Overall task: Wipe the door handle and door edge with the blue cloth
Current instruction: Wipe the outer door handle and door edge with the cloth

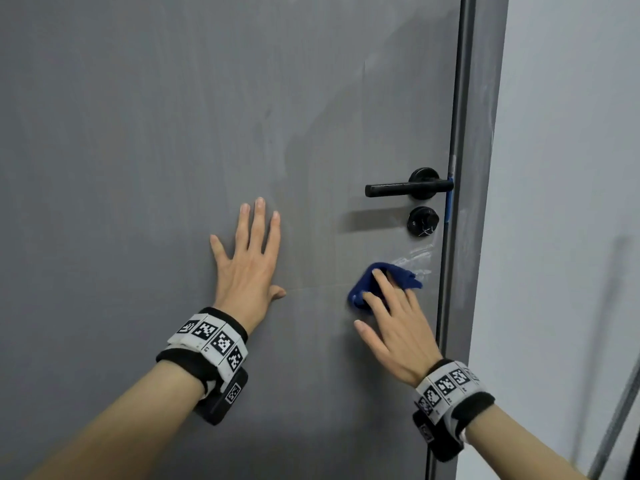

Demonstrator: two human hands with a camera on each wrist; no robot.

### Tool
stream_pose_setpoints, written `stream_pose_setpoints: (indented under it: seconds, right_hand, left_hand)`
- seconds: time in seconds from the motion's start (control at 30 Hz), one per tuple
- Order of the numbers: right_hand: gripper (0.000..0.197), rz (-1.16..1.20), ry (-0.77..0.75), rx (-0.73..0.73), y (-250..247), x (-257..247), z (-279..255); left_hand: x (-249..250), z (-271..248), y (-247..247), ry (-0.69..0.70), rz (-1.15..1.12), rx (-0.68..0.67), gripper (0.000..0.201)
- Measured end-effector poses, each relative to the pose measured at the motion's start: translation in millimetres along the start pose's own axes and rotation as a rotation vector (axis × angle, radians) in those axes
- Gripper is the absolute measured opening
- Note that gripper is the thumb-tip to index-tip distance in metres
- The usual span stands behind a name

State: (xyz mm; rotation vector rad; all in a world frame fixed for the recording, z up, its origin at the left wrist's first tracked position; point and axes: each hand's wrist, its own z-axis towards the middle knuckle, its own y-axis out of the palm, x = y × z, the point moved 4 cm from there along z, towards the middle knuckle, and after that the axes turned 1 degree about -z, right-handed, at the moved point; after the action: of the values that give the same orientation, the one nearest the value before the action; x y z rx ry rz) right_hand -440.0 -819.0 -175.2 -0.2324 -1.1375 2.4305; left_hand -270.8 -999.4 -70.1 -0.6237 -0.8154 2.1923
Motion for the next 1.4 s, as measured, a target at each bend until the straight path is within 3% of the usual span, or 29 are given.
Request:
stream_pose_setpoints:
  seconds: [0.2, 0.3, 0.47, 0.57, 0.73, 0.9, 0.97, 1.07, 1.13, 1.23, 1.4]
  right_hand:
    - [0.049, 0.074, -0.202, 0.031, -3, -63, 32]
    - [0.045, -0.004, -0.171, 0.021, -8, -26, 21]
    - [0.044, -0.061, 0.088, 0.004, -22, 72, -6]
    - [0.048, -0.104, 0.128, 0.009, -33, 94, -4]
    - [0.045, 0.026, 0.168, 0.042, -29, 66, -2]
    - [0.036, 0.051, -0.081, 0.042, -30, 16, 16]
    - [0.03, 0.071, -0.026, 0.081, -36, 32, 17]
    - [0.02, 0.174, 0.209, 0.143, -43, 71, 10]
    - [0.031, 0.231, 0.303, 0.171, -43, 77, 12]
    - [0.072, 0.253, 0.312, 0.117, -36, 57, 22]
    - [0.076, 0.03, 0.105, -0.021, -20, 17, 15]
  left_hand:
    - [-4, 1, 0, 0.006, 0.013, 0.001, 0.138]
    - [-1, 1, -2, -0.008, 0.007, -0.005, 0.137]
    - [34, 16, -8, 0.053, -0.006, 0.034, 0.138]
    - [45, 23, -3, 0.049, -0.006, 0.031, 0.142]
    - [43, 21, 0, 0.065, 0.011, 0.048, 0.138]
    - [43, 22, 1, 0.068, 0.013, 0.056, 0.139]
    - [42, 22, 1, 0.072, 0.02, 0.06, 0.138]
    - [45, 23, 1, 0.064, 0.037, 0.041, 0.138]
    - [48, 24, 0, 0.055, 0.06, 0.027, 0.137]
    - [51, 24, -3, 0.045, 0.083, 0.03, 0.137]
    - [43, 24, -6, 0.065, 0.115, 0.051, 0.133]
